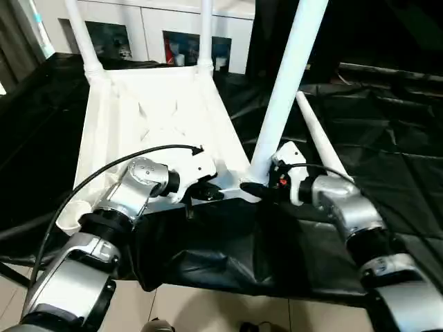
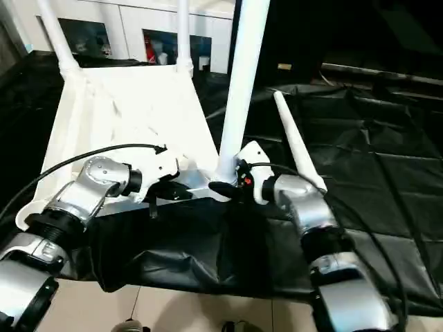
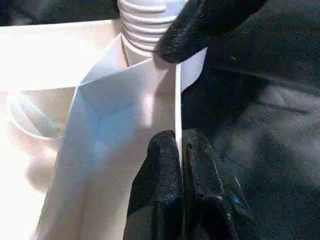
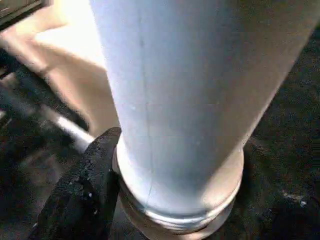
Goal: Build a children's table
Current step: Rotate leg to tighten
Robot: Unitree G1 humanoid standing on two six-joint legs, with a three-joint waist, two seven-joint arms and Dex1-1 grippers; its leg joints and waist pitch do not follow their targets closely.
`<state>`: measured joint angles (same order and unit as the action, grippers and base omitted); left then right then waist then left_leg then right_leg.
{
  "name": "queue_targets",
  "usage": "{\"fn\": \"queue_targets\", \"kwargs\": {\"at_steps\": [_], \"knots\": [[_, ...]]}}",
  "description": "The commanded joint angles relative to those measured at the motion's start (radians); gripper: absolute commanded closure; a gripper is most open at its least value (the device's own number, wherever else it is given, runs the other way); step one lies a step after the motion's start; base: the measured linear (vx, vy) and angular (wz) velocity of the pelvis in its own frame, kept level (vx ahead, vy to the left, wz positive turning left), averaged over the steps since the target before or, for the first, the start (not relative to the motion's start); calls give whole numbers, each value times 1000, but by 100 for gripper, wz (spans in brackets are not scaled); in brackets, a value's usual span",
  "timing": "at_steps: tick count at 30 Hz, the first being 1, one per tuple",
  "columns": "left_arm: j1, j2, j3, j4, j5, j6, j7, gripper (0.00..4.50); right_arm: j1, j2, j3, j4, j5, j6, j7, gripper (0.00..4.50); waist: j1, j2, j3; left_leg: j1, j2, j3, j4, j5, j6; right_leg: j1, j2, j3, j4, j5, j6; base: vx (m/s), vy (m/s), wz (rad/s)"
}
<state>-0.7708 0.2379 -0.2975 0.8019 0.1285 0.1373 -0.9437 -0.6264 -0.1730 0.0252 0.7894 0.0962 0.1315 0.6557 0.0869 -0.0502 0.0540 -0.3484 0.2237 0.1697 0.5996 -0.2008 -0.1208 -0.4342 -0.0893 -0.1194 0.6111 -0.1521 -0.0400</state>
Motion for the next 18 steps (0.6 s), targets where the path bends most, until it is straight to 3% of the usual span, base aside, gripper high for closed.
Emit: {"fn": "queue_targets", "kwargs": {"at_steps": [1, 5, 6, 7, 8, 10, 13, 18], "knots": [[-45, -64, 50, 74, -3, 47, 186, 450, -8, 44, -72, 78, 36, 30, -203, 175, -5, 5, -69, 1, -2, 11, -66, -153, 26, 72, -50, 54, -90, -376, -118, 0, 0, 0], [-82, -152, 57, 118, 5, 82, 310, 450, -33, 133, -123, 135, 63, 17, -390, 175, -2, 1, -72, -4, -7, 10, -65, -151, 39, 73, -51, 50, -96, -412, -87, 0, 0, 0], [-86, -167, 54, 123, 9, 81, 328, 450, -38, 147, -119, 144, 57, 6, -410, 175, -2, 3, -72, -3, -7, 10, -65, -152, 42, 70, -51, 49, -98, -414, -83, 0, 0, 0], [-86, -167, 54, 123, 9, 81, 328, 450, -38, 147, -119, 144, 57, 6, -410, 175, -1, 14, -73, -3, -6, 8, -66, -150, 41, 72, -51, 48, -96, -406, -84, 0, 0, 0], [-87, -189, 47, 122, 12, 77, 336, 450, -45, 168, -102, 149, 31, -27, -431, 175, -4, 6, -74, -7, -6, 9, -65, -148, 48, 73, -49, 48, -96, -382, -84, 0, 0, 0], [-89, -197, 45, 126, 12, 73, 336, 450, -48, 177, -98, 151, 17, -44, -441, 175, -2, 7, -76, -7, -5, 8, -66, -146, 52, 74, -50, 49, -91, -355, -94, 0, 0, 0], [-92, -202, 41, 141, 13, 40, 322, 450, -55, 193, -110, 148, 26, -88, -407, 105, -2, 9, -76, -8, -6, 9, -66, -151, 62, 75, -49, 49, -90, -330, -106, 0, 0, 0], [-66, -160, 37, 128, 4, -24, 263, 450, -51, 144, -53, 130, -12, -125, -308, 84, -3, 5, -73, -10, -7, 8, -66, -168, 73, 78, -50, 46, -94, -377, -95, 0, 0, 0]]}}
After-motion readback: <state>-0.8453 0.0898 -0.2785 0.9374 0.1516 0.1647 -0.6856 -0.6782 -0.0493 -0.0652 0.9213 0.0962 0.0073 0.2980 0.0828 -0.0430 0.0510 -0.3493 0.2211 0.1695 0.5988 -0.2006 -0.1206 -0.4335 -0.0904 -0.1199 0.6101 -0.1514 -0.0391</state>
